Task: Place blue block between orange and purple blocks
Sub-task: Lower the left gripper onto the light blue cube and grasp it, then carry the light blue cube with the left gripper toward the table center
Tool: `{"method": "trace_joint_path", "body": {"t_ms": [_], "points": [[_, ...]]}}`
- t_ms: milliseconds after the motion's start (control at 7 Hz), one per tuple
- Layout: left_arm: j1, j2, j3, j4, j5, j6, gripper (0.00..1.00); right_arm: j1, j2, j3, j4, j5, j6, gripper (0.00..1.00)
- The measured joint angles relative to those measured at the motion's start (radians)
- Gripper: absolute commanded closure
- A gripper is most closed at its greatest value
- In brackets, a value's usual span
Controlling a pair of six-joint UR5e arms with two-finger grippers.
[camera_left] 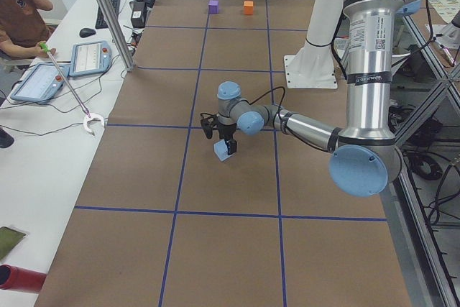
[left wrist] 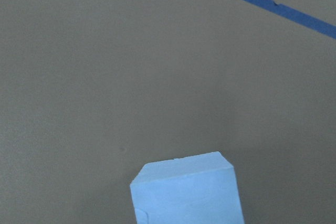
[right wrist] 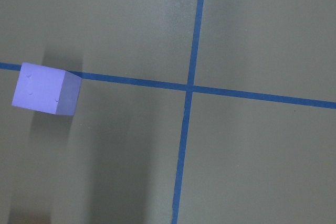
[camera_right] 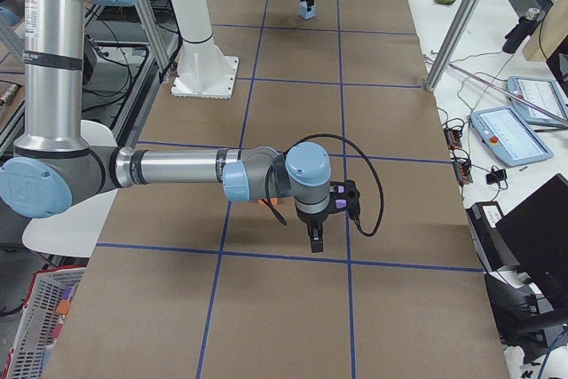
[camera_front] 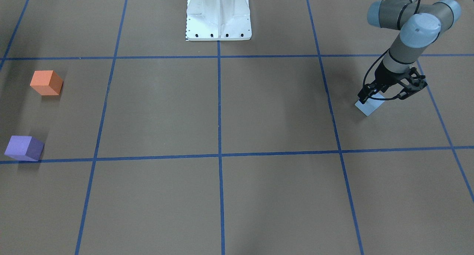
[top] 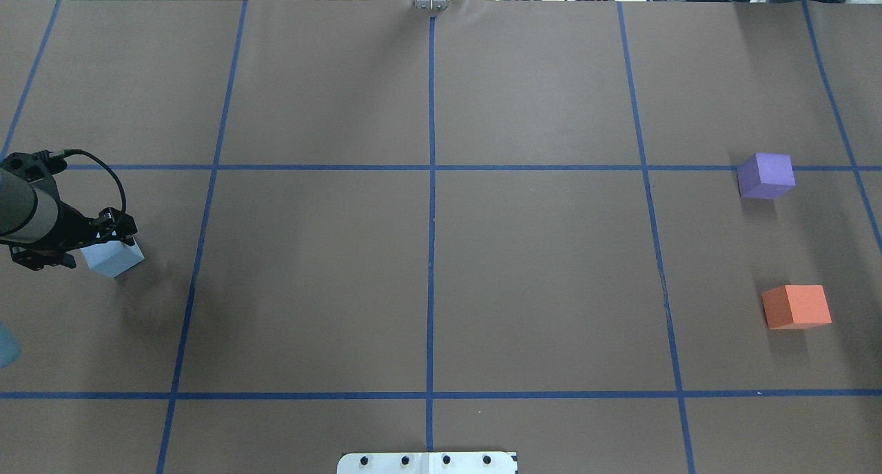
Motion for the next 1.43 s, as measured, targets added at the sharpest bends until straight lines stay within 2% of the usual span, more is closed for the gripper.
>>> {"method": "trace_joint_path", "body": {"t_ms": [286, 429, 571, 714, 1000, 1143, 1429], "points": [[0.002, -0.009, 0.024, -0.004, 0.006, 0.003, 0.00, 0.000, -0.002, -0.001, 0.000, 0.000, 0.000, 0.00], [0.003, -0.011, 0.035, -0.007, 0.017, 0.005, 0.18, 0.000, -0.005, -0.001, 0.000, 0.001, 0.000, 0.00], [0.005, -0.012, 0.041, -0.009, 0.026, 0.004, 0.69, 0.000, -0.007, -0.001, 0.001, 0.001, -0.001, 0.00], [0.006, -0.013, 0.041, -0.010, 0.031, 0.004, 1.00, 0.000, -0.007, 0.000, 0.002, 0.001, 0.000, 0.00], [0.005, -0.013, -0.002, 0.002, 0.031, 0.008, 1.00, 0.000, -0.007, 0.001, 0.003, 0.001, 0.000, 0.00], [0.005, -0.016, -0.058, 0.038, 0.029, 0.011, 1.00, 0.000, -0.007, 0.001, 0.002, 0.000, 0.000, 0.00], [0.005, -0.100, -0.149, 0.161, 0.031, 0.028, 1.00, 0.000, -0.006, 0.000, 0.000, -0.001, 0.000, 0.00]]}}
